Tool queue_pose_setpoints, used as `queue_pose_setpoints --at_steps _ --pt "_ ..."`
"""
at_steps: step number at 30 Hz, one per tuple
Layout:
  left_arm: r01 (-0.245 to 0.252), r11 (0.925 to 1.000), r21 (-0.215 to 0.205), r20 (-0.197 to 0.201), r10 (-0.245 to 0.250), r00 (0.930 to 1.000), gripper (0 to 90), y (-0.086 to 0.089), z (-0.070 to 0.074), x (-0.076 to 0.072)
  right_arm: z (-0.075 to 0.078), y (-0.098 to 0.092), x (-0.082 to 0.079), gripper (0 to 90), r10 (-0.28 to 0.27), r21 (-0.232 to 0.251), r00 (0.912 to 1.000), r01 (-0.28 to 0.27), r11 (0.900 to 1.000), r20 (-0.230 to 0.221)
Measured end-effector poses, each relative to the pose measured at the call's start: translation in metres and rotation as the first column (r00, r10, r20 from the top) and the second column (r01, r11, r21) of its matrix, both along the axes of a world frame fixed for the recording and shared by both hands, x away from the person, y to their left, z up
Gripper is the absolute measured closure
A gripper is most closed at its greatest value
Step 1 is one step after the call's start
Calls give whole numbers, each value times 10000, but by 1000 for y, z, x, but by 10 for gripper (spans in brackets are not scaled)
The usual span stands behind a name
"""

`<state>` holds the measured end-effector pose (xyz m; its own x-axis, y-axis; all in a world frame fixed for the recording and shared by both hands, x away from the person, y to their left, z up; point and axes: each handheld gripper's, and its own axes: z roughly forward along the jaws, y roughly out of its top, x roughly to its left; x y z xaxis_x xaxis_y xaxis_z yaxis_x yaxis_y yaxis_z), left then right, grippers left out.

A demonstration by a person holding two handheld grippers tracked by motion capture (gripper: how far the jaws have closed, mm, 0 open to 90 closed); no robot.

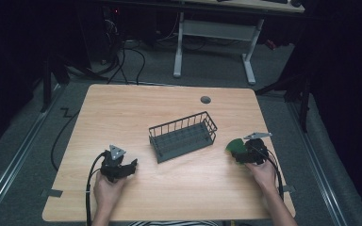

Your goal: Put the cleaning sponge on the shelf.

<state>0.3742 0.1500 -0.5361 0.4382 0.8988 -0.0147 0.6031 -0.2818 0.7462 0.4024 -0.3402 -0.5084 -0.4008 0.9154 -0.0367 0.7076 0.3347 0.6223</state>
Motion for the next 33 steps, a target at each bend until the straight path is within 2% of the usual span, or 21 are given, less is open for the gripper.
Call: queue_pose_setpoints --at_steps 12,21,26,33 --pt "8 10000 5 0 -8 10000 322 0 0 0 4 1 -1 303 275 -88 9990 -278 9996 -340" --pt "8 10000 2 0 -8 10000 322 0 0 0 9 2 -4 305 343 239 9986 -333 9992 -402" --pt "4 10000 3 0 -4 10000 323 0 0 0 17 2 -7 305 371 412 9991 -363 9985 -200" --pt "-51 10000 14 10 51 10000 325 0 0 0 33 5 -10 307 471 383 9985 -482 9981 289"
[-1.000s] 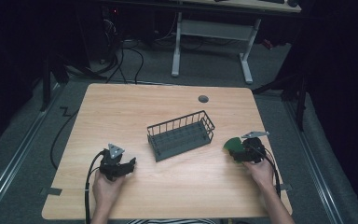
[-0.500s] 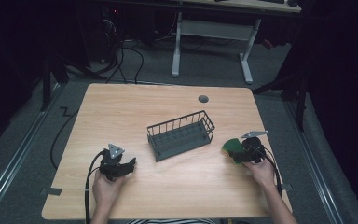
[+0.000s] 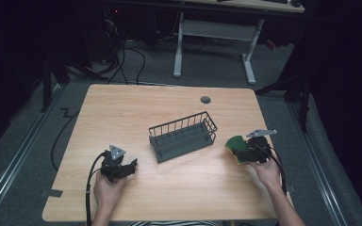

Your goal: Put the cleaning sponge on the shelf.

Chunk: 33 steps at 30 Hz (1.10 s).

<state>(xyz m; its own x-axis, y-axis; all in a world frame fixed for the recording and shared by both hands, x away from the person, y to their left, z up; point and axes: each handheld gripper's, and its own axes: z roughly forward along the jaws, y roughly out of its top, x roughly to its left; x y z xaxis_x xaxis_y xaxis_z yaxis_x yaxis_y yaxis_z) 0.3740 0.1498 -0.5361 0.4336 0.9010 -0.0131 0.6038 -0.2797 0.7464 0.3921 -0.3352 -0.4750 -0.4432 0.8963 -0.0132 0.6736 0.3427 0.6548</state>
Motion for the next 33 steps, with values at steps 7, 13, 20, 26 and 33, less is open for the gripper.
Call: queue_pose_setpoints --at_steps 7,13,20,26,33 --pt "-30 10000 -2 3 30 10000 325 0 0 0 17 4 -2 307 143 184 9996 -147 9997 229" --pt "-49 10000 0 2 49 10000 325 0 0 0 30 10 -3 308 332 280 9984 -345 9990 454" --pt "-50 10000 4 0 50 10000 325 0 0 0 47 18 -2 308 578 402 9963 -604 9974 632" --pt "-44 10000 4 1 44 10000 325 0 0 0 61 29 3 308 868 352 9924 -901 9953 871" --pt "11 10000 -2 8 -11 10000 331 0 0 0 74 43 11 309 1034 401 9896 -1078 9934 1001"
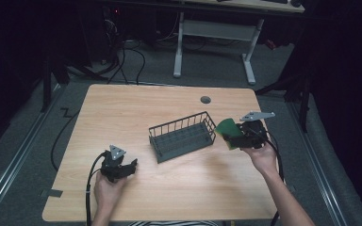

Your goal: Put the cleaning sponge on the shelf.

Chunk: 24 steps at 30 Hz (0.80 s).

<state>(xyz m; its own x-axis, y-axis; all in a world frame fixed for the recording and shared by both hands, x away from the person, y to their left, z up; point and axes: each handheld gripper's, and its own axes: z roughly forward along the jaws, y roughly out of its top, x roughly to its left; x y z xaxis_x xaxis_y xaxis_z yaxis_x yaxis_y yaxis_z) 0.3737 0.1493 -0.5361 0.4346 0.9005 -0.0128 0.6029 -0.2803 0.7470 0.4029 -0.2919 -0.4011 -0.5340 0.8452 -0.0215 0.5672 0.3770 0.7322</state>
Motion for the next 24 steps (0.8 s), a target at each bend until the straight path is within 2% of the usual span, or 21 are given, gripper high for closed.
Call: queue_pose_setpoints --at_steps 15,24 --pt "14 10000 -2 -1 -14 10000 331 0 0 0 19 37 24 309 499 136 9987 -500 9987 77" --pt "18 10000 -4 -1 -18 10000 330 0 0 0 21 62 43 309 656 -61 9978 -656 9978 19"
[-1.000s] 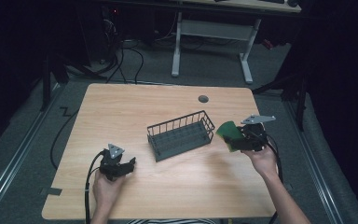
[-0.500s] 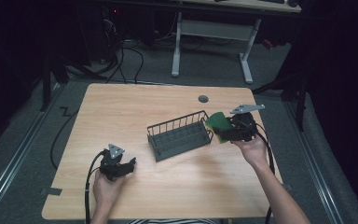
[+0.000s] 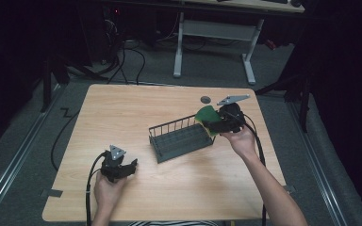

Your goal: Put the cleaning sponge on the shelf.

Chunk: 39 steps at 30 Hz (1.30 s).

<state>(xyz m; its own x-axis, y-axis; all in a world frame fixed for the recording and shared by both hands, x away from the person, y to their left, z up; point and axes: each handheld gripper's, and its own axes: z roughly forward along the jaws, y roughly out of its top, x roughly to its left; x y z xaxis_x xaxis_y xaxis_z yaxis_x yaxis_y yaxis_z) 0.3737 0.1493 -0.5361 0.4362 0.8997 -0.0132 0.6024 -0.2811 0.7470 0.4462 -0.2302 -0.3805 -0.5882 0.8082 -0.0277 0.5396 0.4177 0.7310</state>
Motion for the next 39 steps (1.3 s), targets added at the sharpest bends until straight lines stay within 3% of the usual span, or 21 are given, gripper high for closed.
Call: queue_pose_setpoints --at_steps 18,39 --pt "37 10000 -10 -7 -37 10000 328 0 0 0 -16 35 32 308 -140 -329 9989 125 9994 -450" --pt "46 10000 -17 -6 -46 10000 328 0 0 0 -34 46 39 306 -209 -887 9968 141 9960 -767"
